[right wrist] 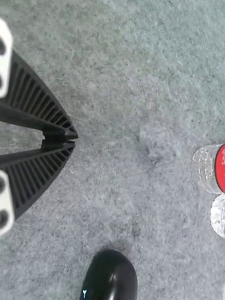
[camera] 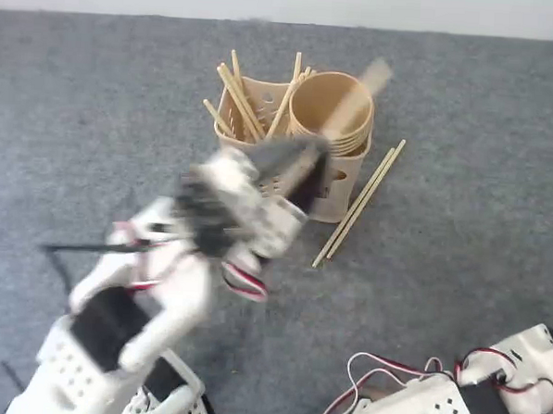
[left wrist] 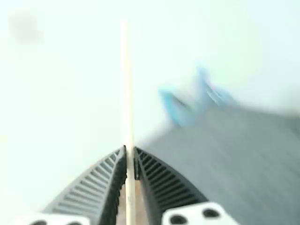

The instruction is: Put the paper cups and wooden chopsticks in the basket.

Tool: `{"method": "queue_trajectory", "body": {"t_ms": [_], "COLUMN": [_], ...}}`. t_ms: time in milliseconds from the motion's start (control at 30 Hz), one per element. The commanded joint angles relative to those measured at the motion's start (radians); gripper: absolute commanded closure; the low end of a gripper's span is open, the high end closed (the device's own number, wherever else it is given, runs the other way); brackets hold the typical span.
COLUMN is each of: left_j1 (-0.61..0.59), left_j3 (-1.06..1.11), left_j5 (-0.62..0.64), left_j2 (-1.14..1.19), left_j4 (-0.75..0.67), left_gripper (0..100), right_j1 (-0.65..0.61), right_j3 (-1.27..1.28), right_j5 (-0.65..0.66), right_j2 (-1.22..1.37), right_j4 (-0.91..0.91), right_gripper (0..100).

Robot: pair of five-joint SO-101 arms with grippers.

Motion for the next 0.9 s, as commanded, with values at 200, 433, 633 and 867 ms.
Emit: {"method": "queue_trajectory", "body": {"t_ms": [200,433,633,867], "left_j1": [-0.238,-0.302,-0.365,-0.411], "left_j3": [-0.028,0.151,0.303,0.34], "left_j5": [0.107,0.203,0.206,0.201], "left_j2": [0.023,0.12,0.253,0.381], "left_j4": [-0.362,-0.661,-0.902,-0.973], "left_gripper": [99,99,99,97], "right_j1": [-0.041,-0.03,-0.038,-0.038], "right_j3": [0.018,0.018,0.018,0.018], "right_j5": [0.014,0.015,0.015,0.015], "right_j2": [-0.01,-0.007,-0.013,-0.013], "right_j4": [0.007,0.008,0.008,0.008], "right_gripper": [99.1,99.1,99.1,99.1]}}
